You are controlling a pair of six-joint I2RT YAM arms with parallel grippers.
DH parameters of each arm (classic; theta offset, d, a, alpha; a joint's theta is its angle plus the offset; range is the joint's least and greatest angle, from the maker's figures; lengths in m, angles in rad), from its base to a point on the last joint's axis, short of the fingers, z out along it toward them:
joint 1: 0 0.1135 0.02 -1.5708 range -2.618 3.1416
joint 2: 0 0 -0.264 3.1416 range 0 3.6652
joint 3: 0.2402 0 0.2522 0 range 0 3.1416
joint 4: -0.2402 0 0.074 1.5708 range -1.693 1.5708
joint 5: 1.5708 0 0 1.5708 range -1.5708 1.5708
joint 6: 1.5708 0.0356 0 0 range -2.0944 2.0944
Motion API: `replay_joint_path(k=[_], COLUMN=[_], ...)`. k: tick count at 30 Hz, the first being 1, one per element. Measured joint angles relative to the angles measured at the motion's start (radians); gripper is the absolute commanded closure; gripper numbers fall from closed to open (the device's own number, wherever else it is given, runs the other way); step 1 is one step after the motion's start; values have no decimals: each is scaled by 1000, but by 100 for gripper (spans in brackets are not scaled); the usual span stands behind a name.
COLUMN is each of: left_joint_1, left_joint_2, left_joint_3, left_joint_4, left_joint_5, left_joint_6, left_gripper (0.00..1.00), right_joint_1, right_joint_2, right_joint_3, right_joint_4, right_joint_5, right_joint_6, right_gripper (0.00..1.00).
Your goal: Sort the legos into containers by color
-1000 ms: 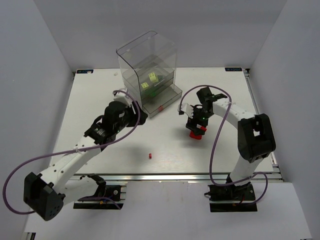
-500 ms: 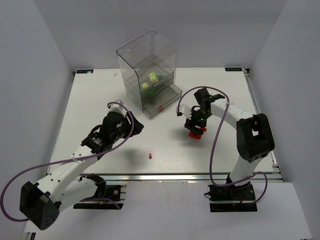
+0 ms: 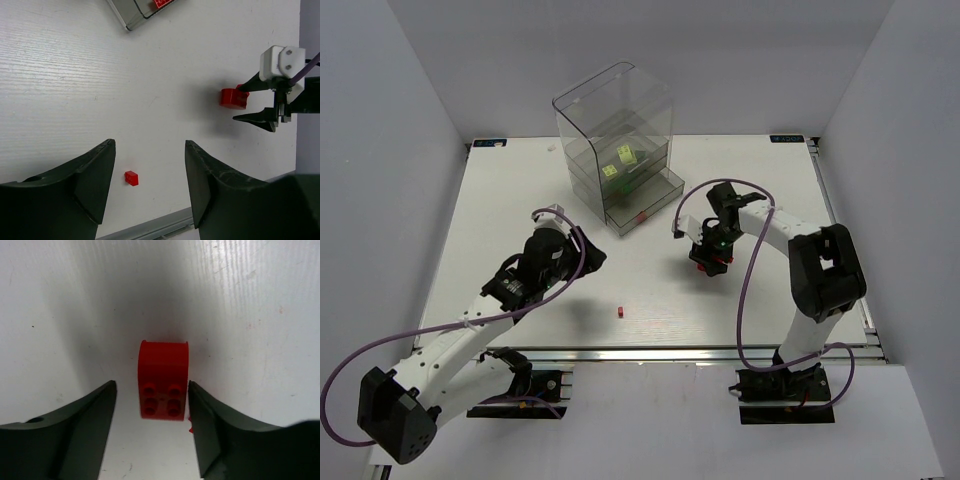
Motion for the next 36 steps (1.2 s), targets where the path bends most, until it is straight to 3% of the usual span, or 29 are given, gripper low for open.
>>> replay_joint_path(k=[4,8,11,18,23,36], left_joint_1=[0,0,0,0,0,0], left_joint_2=[-7,-20,-24,-26,-26,-48], left_joint_3=[0,-11,-16,-31,-31,-38], left_joint_4=[-2,-2,2,28,30,8], left_joint_5=[1,2,10,37,47,47], left_joint_6=[-6,-14,-21,-29,-29,-68], left_gripper=[33,33,33,33,33,33], right_joint_1=[1,1,-2,-22,-31,-1], right_joint_2=[26,33,40,140,246,353], right_joint_3=[-2,7,46,381,649,698], right_joint_4=[6,7,-21,-145,-123,266], right_joint_5=[0,-6,-41,-264,-382,-189], right_joint_6=[0,2,4,117,298,454], right_gripper=[57,88,100,100,100,100])
